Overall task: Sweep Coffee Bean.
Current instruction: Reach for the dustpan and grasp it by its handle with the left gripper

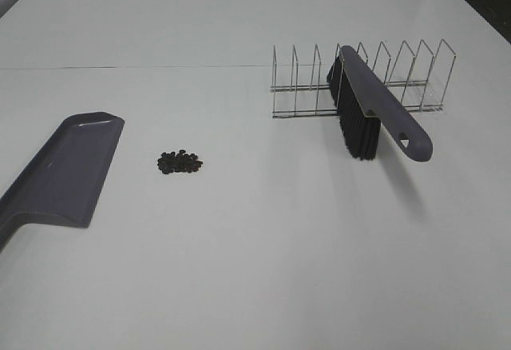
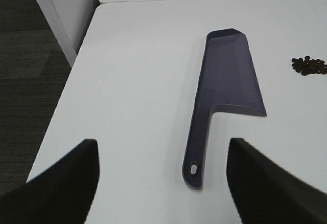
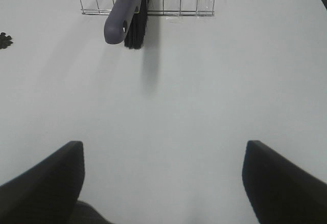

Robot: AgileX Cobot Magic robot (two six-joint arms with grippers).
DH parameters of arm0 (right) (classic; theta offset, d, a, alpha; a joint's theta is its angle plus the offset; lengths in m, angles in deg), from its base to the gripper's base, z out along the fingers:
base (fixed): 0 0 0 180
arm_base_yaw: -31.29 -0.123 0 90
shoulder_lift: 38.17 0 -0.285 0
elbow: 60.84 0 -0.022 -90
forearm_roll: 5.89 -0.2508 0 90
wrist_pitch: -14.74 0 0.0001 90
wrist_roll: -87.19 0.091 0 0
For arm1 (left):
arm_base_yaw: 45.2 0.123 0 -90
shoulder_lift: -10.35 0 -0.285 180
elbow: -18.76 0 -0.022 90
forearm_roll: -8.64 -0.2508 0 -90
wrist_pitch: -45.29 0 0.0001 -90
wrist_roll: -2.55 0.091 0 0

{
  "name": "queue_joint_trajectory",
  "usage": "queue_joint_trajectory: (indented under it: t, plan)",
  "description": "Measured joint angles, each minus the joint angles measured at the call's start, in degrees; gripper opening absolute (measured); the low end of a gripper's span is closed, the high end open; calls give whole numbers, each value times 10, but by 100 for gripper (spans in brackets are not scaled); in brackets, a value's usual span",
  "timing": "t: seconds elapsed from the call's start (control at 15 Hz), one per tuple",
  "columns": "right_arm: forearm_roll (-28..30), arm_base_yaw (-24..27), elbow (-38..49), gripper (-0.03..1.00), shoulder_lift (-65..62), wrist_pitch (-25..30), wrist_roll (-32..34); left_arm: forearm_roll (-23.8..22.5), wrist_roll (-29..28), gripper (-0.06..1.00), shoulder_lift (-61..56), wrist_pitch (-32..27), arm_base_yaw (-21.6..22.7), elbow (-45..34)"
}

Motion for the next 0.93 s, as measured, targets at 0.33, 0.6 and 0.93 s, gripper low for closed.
queue_joint_trajectory:
  t: [0.33, 0.6, 0.93]
  plan:
    - [0, 0, 0, 72, 0, 0, 0, 0, 0, 65, 0, 0, 0, 0]
    - [0, 0, 0, 72, 0, 0, 0, 0, 0, 65, 0, 0, 0, 0]
    - [0, 0, 0, 72, 0, 0, 0, 0, 0, 65, 0, 0, 0, 0]
